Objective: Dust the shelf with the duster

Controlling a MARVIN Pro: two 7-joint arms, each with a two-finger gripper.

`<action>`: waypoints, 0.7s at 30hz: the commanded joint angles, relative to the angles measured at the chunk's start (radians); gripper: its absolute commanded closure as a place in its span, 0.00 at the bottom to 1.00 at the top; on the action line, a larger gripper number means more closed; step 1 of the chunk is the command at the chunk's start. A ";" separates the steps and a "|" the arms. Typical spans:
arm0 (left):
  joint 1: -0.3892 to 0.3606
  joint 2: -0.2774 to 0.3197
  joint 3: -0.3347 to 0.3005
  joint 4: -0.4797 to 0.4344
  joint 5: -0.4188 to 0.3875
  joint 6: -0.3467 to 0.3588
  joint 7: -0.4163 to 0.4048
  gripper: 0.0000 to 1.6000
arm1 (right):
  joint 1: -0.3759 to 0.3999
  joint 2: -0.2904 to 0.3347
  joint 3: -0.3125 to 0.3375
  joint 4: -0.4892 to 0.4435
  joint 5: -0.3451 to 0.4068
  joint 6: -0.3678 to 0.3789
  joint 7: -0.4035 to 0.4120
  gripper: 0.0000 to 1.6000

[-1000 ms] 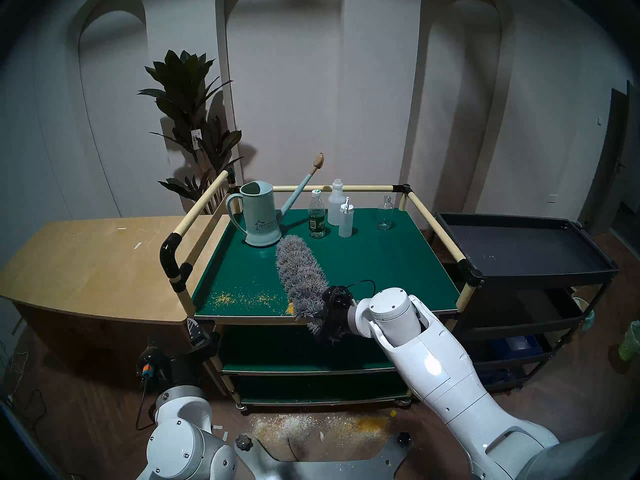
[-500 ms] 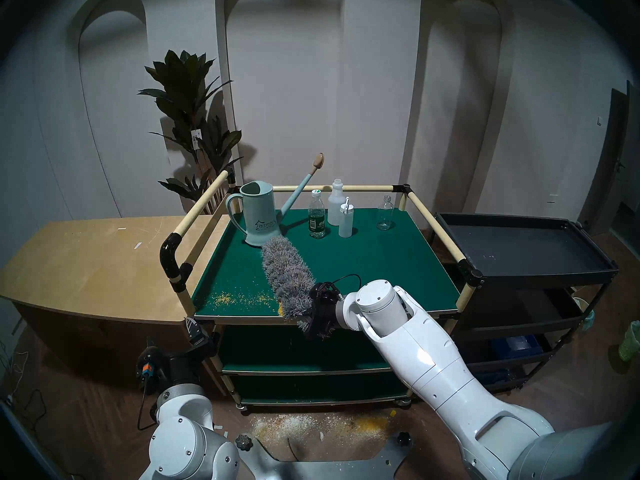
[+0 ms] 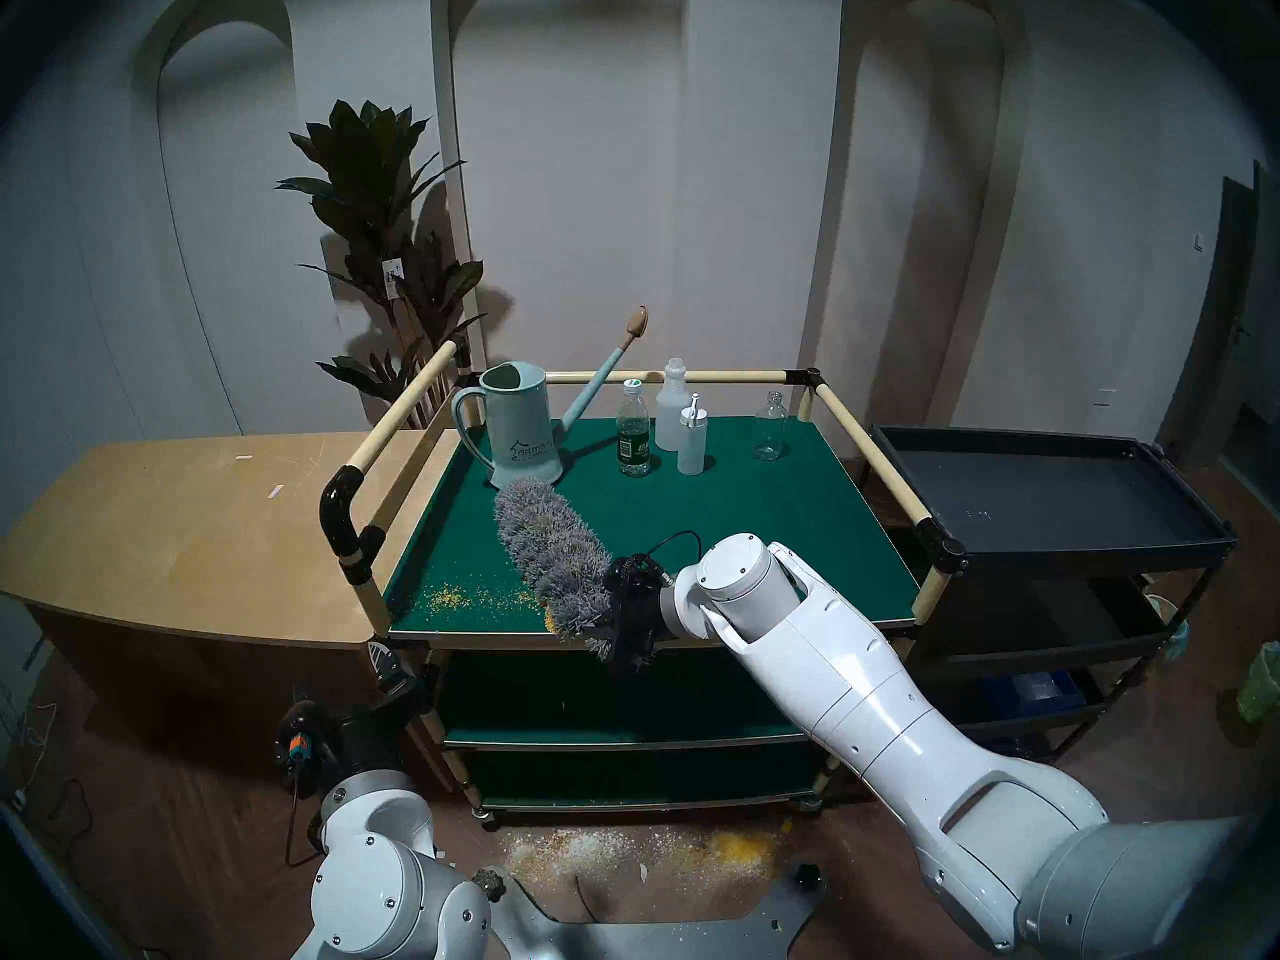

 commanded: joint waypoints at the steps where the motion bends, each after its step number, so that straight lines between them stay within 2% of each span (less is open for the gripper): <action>1: -0.006 0.002 0.000 -0.001 0.003 -0.032 0.004 0.00 | 0.023 0.006 -0.075 0.089 -0.022 -0.043 0.088 1.00; 7: -0.010 0.004 0.003 0.008 0.005 -0.047 0.016 0.00 | 0.072 0.015 -0.103 0.134 -0.032 -0.117 0.148 1.00; 21: -0.023 0.034 0.035 0.040 -0.006 -0.086 0.064 0.00 | 0.178 -0.026 -0.150 0.298 -0.050 -0.275 0.205 1.00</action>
